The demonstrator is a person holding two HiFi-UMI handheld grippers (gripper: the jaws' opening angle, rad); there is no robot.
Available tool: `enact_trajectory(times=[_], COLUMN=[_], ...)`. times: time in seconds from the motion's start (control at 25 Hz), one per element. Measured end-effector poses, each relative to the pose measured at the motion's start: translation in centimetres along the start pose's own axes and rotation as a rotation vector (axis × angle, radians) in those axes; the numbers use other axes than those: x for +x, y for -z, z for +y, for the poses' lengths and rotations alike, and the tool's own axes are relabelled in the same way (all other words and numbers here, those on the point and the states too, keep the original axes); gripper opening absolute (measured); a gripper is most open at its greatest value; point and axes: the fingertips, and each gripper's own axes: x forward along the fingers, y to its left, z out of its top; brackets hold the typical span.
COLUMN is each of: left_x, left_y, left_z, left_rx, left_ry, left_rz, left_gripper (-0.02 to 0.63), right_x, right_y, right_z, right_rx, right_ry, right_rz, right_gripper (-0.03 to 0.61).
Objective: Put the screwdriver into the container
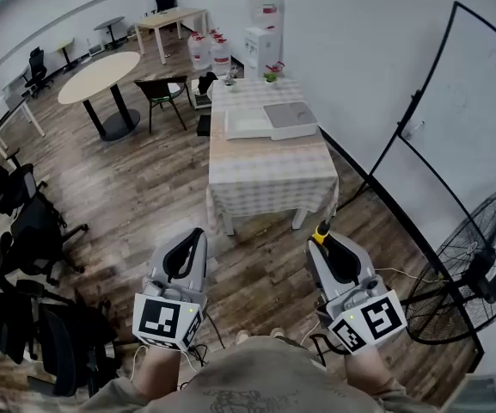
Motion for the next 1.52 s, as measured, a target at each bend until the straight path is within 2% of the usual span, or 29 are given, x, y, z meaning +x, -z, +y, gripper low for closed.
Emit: enact_trajectory(times=[0.48,0.76,1.04,1.52], left_x=[-1.0,1.6,7.5,22.7], left_y=[1.4,1.9,2.5,3.6], left_z=[2.0,3.3,4.7,9.1], left_rx=[-0.022,-0.004,-0.007,0.025], left_ry=[-0.01,-0.01,-0.013,-0.044], left_rz=[0.019,0.015,0.029,0.082], left_gripper=[0.0,0.0,0.0,0.0], right_x=[0.5,2.6,7.1,19.1], right_y=[2.0,2.5,3.2,4.9], right_z=[-0.1,-2.7,-7.4,-17.8], right_rx=[-0.01,-0.008,-0.005,0.001], right_ry=[0.047,0.07,0.068,-0.019], right_rz=[0.046,0.04,0.056,0.135], right_gripper=[0.103,0.103,0.103,0.103])
